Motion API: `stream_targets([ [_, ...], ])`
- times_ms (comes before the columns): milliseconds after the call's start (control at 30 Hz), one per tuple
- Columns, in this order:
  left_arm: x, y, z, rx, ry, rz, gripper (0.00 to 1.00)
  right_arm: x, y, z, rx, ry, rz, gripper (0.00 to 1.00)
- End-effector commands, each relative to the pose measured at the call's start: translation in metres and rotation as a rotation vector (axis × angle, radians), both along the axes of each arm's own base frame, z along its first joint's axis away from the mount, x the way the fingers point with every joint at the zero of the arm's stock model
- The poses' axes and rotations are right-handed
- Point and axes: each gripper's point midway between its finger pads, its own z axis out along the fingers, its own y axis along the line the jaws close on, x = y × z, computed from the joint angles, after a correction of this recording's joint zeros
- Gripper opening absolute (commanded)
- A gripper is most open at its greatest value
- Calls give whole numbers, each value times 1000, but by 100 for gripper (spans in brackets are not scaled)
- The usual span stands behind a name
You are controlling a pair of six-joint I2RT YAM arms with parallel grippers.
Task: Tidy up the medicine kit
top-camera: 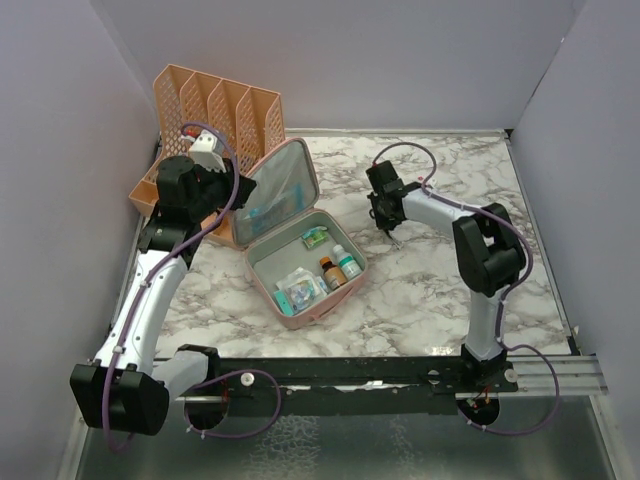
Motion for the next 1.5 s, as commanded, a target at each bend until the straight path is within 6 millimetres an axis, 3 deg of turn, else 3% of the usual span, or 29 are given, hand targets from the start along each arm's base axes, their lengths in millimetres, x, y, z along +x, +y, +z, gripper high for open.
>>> stream_targets([
  [0, -11, -15, -6, -245, 199, 58, 0, -40, -26, -9, -12, 59, -170, 14],
  [233, -15, -15, -3, -378, 265, 132, 0, -69, -38, -8, 9, 71, -232, 18],
  [400, -15, -12, -7, -329, 268, 129, 0, -64, -40, 0, -12, 58, -214, 29],
  [533, -13, -7, 3, -215, 183, 87, 0, -58, -39, 5, -20, 43, -201, 34],
  [700, -14, -7, 7, -128, 121, 32, 0, -55, -39, 0, -5, 65, -200, 36],
  [967, -14, -13, -8, -114, 149, -21, 0, -67, -49, -11, 40, 123, -223, 36],
  [1100, -14, -15, -13, -115, 155, -29, 0, -78, -45, -24, 75, 174, -204, 31],
  [1267, -16, -16, -12, -99, 138, -50, 0, -81, -42, -34, 88, 207, -192, 17],
  [1467, -17, -16, -9, -83, 111, -69, 0, -70, -26, -19, 176, 141, -157, 12],
])
